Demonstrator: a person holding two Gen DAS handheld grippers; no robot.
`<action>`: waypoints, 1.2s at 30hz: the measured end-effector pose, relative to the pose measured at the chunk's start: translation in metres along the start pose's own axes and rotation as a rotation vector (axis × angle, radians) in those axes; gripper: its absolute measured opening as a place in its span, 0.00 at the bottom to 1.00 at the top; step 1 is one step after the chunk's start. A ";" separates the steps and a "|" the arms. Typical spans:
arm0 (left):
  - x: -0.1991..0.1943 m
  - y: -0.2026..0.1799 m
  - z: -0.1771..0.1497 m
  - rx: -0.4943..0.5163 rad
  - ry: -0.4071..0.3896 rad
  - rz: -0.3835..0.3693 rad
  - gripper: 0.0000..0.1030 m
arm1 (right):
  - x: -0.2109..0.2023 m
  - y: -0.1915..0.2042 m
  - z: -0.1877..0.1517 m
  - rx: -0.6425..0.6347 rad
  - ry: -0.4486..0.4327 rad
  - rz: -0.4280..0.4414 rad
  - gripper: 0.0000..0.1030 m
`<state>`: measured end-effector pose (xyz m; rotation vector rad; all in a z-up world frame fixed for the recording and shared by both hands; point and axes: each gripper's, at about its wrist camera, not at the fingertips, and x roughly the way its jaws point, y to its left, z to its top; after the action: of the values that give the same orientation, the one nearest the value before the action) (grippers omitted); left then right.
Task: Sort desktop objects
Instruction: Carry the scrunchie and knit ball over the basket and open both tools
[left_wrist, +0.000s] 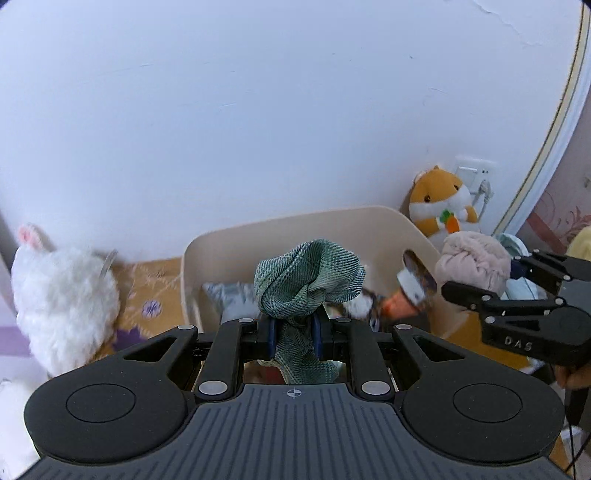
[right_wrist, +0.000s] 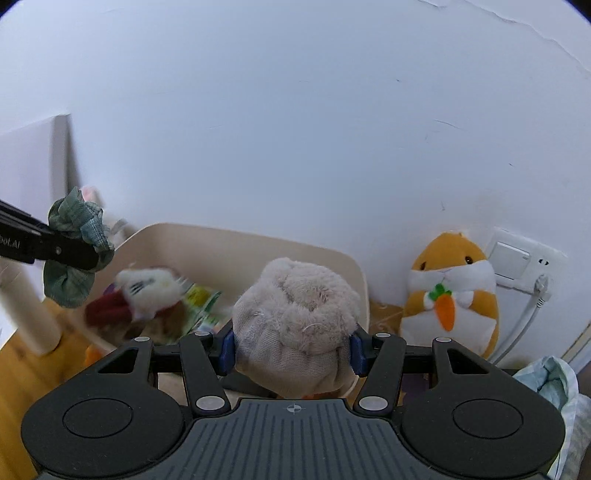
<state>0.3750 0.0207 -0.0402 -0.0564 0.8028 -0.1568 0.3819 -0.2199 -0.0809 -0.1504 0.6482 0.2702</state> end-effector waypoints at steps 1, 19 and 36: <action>0.006 -0.002 0.004 -0.002 0.001 0.002 0.18 | 0.005 -0.001 0.002 0.011 0.002 -0.011 0.52; 0.094 -0.018 0.014 -0.141 0.062 0.047 0.42 | 0.070 -0.002 0.006 -0.014 0.087 -0.068 0.55; 0.045 0.008 -0.003 -0.087 -0.003 0.089 0.79 | 0.038 0.027 -0.004 -0.111 0.005 -0.051 1.00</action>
<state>0.4048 0.0212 -0.0755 -0.1023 0.8073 -0.0374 0.4008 -0.1873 -0.1084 -0.2734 0.6339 0.2572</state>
